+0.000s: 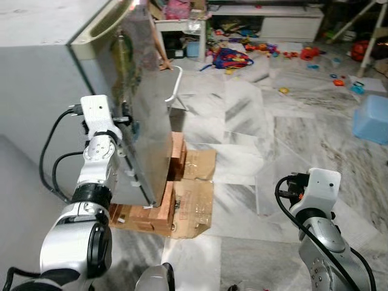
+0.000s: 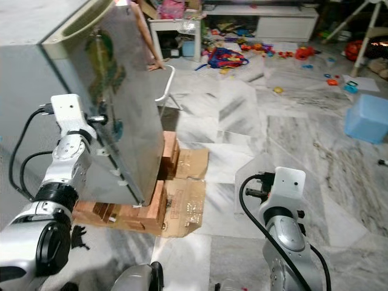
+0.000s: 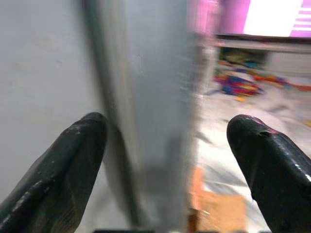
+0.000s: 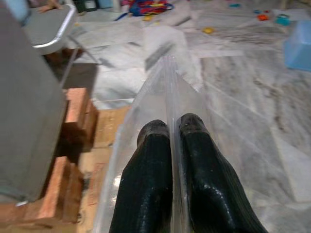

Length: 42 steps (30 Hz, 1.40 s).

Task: Restocking fridge

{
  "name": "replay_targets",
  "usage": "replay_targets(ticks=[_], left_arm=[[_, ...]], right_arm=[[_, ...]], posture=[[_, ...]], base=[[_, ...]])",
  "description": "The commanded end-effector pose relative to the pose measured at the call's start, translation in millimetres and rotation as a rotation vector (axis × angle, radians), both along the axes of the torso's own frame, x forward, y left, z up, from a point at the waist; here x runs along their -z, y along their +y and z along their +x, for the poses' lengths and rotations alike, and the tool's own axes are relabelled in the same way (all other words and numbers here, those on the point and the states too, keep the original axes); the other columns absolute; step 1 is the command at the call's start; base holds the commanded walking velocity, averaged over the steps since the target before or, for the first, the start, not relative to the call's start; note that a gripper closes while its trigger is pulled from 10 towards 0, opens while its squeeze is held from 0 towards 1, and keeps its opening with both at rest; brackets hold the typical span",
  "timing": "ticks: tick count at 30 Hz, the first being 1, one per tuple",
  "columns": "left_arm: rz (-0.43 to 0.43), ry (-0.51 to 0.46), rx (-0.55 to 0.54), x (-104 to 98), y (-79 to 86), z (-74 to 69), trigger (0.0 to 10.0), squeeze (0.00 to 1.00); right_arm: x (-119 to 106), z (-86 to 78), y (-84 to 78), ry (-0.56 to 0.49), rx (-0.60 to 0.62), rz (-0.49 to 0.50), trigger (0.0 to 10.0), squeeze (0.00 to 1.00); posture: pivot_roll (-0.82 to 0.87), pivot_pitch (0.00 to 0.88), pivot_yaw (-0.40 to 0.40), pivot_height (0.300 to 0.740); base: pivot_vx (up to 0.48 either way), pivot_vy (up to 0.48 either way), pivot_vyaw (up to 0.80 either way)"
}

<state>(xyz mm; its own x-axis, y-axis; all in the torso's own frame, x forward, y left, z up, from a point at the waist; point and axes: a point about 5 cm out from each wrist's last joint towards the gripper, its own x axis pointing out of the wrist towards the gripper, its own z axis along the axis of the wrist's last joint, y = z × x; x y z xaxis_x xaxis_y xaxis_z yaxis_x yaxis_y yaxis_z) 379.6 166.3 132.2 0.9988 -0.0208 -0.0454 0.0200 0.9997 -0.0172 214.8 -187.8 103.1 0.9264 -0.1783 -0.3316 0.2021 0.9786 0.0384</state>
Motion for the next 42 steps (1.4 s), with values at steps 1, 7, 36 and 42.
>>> replay_targets(ticks=[1,7,36,42], left_arm=[[0.018,0.000,0.165,-5.0,-33.3,3.4,10.0,0.00],[0.026,-0.015,0.376,-9.4,-81.1,0.1,10.0,0.00],[0.043,-0.093,0.214,3.1,-29.8,-41.7,10.0,0.00],[0.030,-0.044,0.135,20.6,-19.7,-70.3,10.0,0.00]], right_arm=[[-1.4,-1.3,2.6,0.006,-0.013,0.012,10.0,0.00],[6.7,-4.6,1.2,0.057,0.018,0.031,10.0,0.00],[8.8,16.2,8.6,0.030,0.010,0.067,10.0,0.00],[8.3,24.9,5.9,0.009,0.010,0.035,10.0,0.00]], posture=[[-0.08,0.057,0.050,0.740],[-0.08,0.047,0.052,0.740],[0.00,0.000,0.032,0.740],[0.01,0.000,0.027,0.740]], base=[[0.000,0.000,0.00],[0.000,0.000,0.00],[0.000,-0.063,-0.04],[0.000,-0.432,-0.19]])
